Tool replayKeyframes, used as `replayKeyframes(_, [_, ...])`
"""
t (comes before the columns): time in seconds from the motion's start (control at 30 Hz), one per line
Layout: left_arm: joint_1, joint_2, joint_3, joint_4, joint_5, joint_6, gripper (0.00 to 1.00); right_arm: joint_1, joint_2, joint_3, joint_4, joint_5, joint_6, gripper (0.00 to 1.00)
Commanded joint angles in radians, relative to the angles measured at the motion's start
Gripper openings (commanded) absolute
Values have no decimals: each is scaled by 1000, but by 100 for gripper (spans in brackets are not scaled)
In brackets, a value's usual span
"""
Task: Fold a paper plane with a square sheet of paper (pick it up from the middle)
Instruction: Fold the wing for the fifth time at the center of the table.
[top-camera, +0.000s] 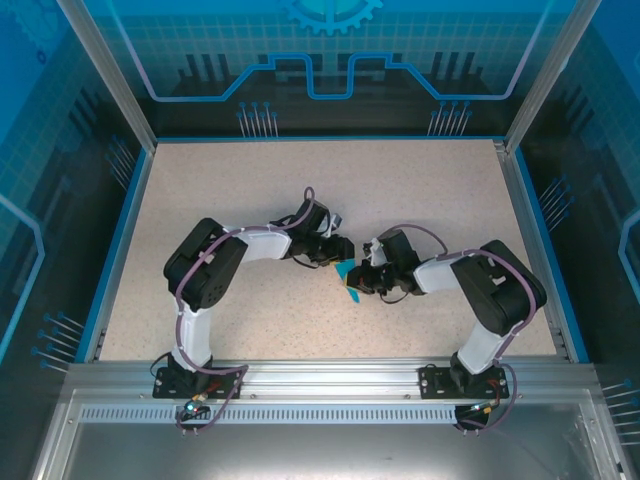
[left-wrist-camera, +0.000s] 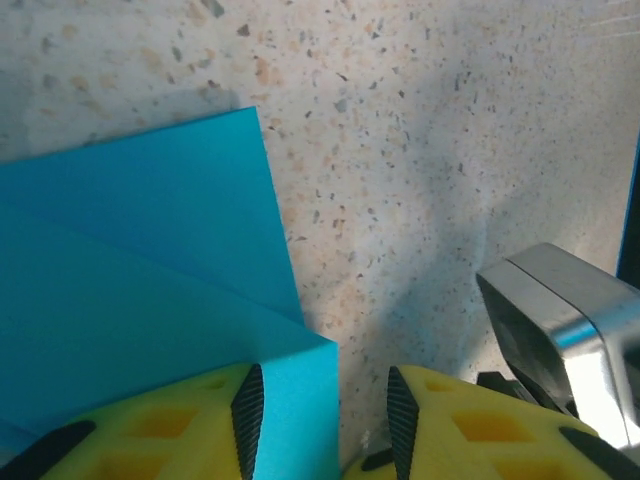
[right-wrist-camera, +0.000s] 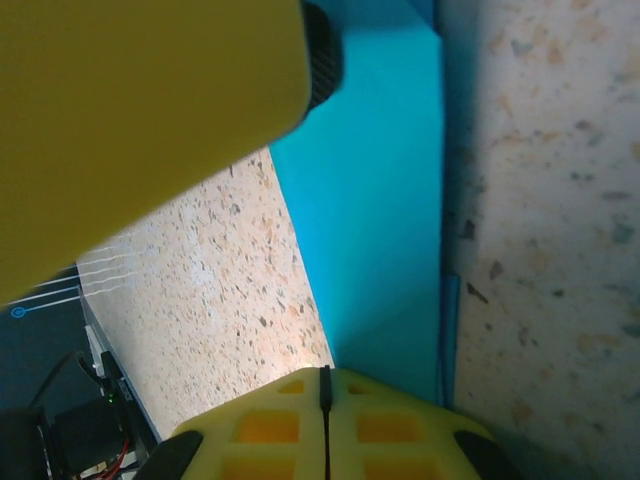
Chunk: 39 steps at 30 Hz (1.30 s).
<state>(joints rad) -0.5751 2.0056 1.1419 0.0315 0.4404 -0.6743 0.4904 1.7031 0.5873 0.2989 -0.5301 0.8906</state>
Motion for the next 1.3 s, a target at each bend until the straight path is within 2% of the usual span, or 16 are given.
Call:
replayKeyframes(0.0, [9, 45, -11, -17, -39, 10, 39, 10, -61, -20, -76, 5, -14, 7])
replayKeyframes(0.23, [10, 58, -16, -12, -40, 15, 39, 40, -100, 22, -231, 25, -86, 9])
replayKeyframes(0.57, [12, 63, -18, -21, -43, 24, 38, 45, -47, -70, -190, 5, -73, 9])
replayKeyframes(0.8, [15, 70, -22, -20, -45, 19, 37, 45, -127, -112, -255, 34, -94, 9])
replayKeyframes(1.03, [15, 69, -26, -10, -29, 23, 37, 46, -188, -225, -171, 18, -34, 10])
replayKeyframes(1.27, [15, 62, -25, 4, 0, 30, 38, 28, -388, -123, -310, 84, -56, 12])
